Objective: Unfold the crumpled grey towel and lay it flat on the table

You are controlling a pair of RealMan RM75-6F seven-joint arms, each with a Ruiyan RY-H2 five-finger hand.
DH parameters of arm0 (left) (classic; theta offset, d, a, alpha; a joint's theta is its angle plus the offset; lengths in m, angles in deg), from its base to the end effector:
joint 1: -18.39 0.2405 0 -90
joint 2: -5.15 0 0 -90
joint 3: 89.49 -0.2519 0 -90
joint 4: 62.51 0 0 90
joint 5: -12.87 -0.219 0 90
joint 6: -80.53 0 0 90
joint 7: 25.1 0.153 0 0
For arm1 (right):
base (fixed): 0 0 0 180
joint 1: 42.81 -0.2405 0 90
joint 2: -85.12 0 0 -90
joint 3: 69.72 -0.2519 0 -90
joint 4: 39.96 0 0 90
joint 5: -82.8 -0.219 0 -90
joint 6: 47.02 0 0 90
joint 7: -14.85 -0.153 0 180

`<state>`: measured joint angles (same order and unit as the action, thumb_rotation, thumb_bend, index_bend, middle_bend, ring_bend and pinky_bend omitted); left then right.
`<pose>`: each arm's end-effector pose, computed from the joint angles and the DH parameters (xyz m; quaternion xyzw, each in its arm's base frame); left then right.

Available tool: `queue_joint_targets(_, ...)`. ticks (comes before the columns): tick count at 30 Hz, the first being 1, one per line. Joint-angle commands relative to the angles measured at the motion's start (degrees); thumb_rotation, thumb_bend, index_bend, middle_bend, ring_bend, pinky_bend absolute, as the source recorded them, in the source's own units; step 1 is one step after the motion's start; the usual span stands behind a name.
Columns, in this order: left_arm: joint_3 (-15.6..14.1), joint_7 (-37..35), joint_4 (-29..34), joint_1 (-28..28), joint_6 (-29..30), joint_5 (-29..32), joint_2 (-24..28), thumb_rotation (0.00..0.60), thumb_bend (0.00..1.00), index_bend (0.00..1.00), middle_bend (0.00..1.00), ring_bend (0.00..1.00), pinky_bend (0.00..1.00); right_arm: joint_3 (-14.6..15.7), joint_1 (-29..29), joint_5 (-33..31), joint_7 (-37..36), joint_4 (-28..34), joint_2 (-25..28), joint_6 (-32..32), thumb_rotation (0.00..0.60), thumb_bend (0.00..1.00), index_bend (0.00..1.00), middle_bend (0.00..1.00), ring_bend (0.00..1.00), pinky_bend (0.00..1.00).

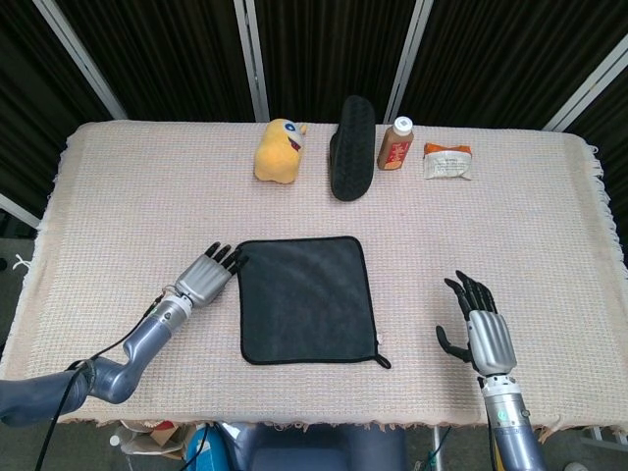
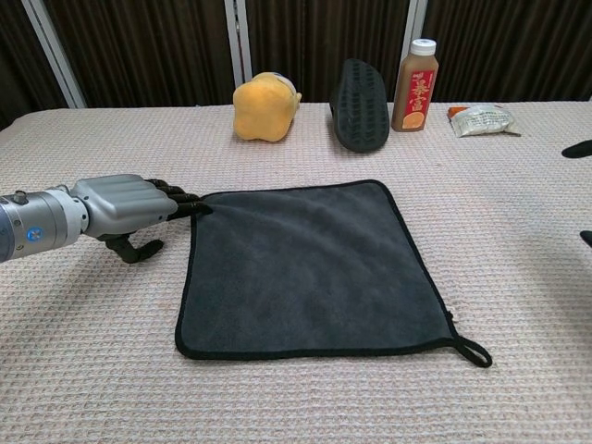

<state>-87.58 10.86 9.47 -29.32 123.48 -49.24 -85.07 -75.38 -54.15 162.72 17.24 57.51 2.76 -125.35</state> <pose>-0.1933 0.3642 -0.0575 -0.8613 -0.2183 -0.1691 0.4264 -0.2354 -0.2222 0.0398 0.5428 -0.5085 0.4748 0.4705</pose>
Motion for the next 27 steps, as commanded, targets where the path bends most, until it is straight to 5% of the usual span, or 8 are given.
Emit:
queue_joint_targets(1, 0.02, -0.48, 0.12, -0.02, 0.25, -0.07, 0.31, 0.600, 0.64, 0.03, 0.03, 0.00, 0.06, 0.14, 0.09, 0.12, 0.02, -0.01, -0.03, -0.07, 0.600, 0.39, 0.13, 0.05, 0.00, 0.01)
queue_joint_targets(7, 0.08, -1.90, 0.66, 0.10, 1.04, -0.78, 0.55, 0.600, 0.59, 0.01, 0.02, 0.00, 0.06, 0.02, 0.02, 0.11, -0.04, -0.14, -0.11, 0.02, 0.600, 0.39, 0.13, 0.05, 0.00, 0.01)
queue_joint_targets(13, 0.76, -6.12, 1.44, 0.94, 3.92, -3.96, 0.16, 0.600, 0.33, 0.00, 0.00, 0.00, 0.04, -0.08, -0.02, 0.06, -0.01, -0.08, -0.09, 0.06, 0.600, 0.39, 0.13, 0.05, 0.00, 0.01)
queue_joint_targets(22, 1.07, -14.85, 5.88, 2.61, 10.60, -12.82, 1.04, 0.600, 0.32, 0.00, 0.00, 0.00, 0.00, -0.01, 0.04, 0.41, -0.28, -0.07, -0.06, -0.12, 0.600, 0.39, 0.12, 0.05, 0.00, 0.01)
queue_joint_targets(27, -2.30, -18.14, 9.95, 4.31, 13.03, -18.87, 2.13, 0.600, 0.32, 0.00, 0.00, 0.00, 0.00, 0.21, 0.17, 0.75, -0.48, 0.09, 0.00, -0.29, 0.600, 0.40, 0.13, 0.05, 0.00, 0.01)
